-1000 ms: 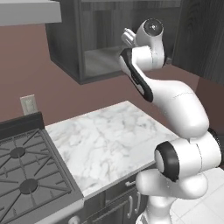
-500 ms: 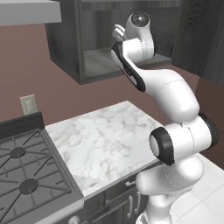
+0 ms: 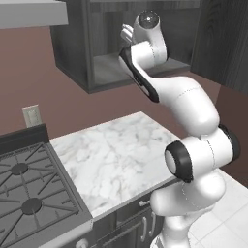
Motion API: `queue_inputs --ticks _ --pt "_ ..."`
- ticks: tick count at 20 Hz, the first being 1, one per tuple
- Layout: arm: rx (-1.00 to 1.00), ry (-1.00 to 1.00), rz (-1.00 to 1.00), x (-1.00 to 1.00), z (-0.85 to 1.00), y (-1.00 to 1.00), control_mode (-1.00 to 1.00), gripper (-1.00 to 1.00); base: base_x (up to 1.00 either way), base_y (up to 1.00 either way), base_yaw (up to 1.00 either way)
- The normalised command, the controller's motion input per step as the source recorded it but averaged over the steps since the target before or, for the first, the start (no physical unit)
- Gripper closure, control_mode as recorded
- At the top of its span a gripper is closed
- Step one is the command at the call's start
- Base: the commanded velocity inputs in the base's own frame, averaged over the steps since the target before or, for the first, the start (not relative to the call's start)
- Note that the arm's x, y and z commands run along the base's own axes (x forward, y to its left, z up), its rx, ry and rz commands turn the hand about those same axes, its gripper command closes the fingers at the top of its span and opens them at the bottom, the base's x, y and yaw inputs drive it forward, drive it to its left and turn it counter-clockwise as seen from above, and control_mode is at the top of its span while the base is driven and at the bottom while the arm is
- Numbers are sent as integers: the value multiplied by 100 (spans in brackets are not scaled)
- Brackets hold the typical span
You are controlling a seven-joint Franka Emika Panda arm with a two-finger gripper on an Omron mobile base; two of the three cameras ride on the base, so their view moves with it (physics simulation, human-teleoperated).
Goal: Move the glass cup from next to the sink to the open cabinet. Then, move the bowl with the carrot to the fridge to clear the area for faucet cleaning.
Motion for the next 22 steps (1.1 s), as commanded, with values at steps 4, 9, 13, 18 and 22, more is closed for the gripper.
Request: queue_inputs --ticks 4,9,13,18,22 --pt "0 -41 0 -4 12 0 -100 -100 0 0 0" --pt "0 -40 0 -58 -12 -14 -100 -100 0 0 0" --pt "0 -29 0 -100 -84 -59 -100 -100 0 0 0" --pt "2 -8 -5 -100 -34 -52 -100 -100 0 0 0" --pt "6 17 -14 -100 29 -42 -100 -100 0 0 0"
